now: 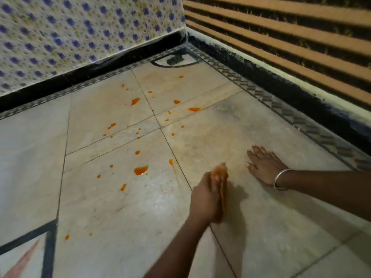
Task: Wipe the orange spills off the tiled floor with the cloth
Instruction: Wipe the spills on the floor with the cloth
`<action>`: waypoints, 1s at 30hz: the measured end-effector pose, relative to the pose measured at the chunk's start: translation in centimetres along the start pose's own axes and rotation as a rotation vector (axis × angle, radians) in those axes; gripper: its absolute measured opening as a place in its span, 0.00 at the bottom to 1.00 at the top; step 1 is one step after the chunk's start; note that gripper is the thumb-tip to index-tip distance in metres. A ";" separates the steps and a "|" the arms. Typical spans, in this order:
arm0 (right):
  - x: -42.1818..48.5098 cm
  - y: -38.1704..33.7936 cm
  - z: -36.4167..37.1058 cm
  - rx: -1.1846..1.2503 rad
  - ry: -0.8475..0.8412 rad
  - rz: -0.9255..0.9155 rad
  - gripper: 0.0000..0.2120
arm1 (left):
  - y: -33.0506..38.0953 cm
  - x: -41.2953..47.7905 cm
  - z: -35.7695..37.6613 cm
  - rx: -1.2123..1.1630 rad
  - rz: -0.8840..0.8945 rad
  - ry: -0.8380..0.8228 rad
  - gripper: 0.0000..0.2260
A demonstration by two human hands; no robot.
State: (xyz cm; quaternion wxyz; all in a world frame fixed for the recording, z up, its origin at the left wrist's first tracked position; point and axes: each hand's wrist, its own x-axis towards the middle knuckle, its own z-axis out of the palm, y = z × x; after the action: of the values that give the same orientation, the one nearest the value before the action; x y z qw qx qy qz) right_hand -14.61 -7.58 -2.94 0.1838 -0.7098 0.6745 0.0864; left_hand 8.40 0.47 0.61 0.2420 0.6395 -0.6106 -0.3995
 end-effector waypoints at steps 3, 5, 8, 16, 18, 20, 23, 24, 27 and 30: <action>-1.0 -1.4 -1.3 -0.033 -0.053 -0.008 0.29 | 1.3 2.1 -3.4 -0.663 -0.257 0.044 0.18; -1.4 -2.2 -2.1 -0.060 -0.076 -0.004 0.29 | 1.8 3.1 -5.3 -0.948 -0.305 0.037 0.22; -1.7 -3.1 -3.7 -0.076 -0.091 -0.002 0.30 | 1.5 4.0 -7.1 -1.115 -0.281 -0.044 0.28; 0.0 -7.5 -7.7 -0.328 -0.188 -0.025 0.33 | 1.5 6.1 -8.5 -1.300 -0.332 0.128 0.11; 0.2 -10.0 -8.0 -0.366 -0.194 -0.079 0.33 | 2.0 6.3 -9.9 -1.356 -0.281 0.096 0.09; -0.2 -12.0 -7.9 -0.382 -0.175 -0.141 0.31 | 0.8 6.1 -10.3 -1.358 -0.289 0.074 0.11; 0.1 -13.9 -6.6 -0.405 -0.183 -0.194 0.29 | -3.8 4.5 -10.1 -1.117 -0.484 0.302 0.14; 0.5 -14.4 -6.4 -0.396 -0.186 -0.197 0.29 | -5.4 3.5 -9.8 -0.960 -0.578 0.437 0.18; 1.5 -15.3 -6.4 -0.421 -0.187 -0.235 0.29 | -8.0 0.2 -8.7 -0.476 -0.578 0.682 0.21; 2.3 -15.6 -6.0 -0.483 -0.178 -0.294 0.29 | -8.7 -1.0 -7.1 -0.155 -0.297 0.639 0.20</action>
State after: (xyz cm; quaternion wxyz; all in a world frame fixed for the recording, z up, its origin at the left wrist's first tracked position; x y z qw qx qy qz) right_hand 0.25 -11.64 3.93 0.0787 -0.8128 0.5054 0.2787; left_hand 19.24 1.41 -2.09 0.4078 0.7937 -0.3722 -0.2552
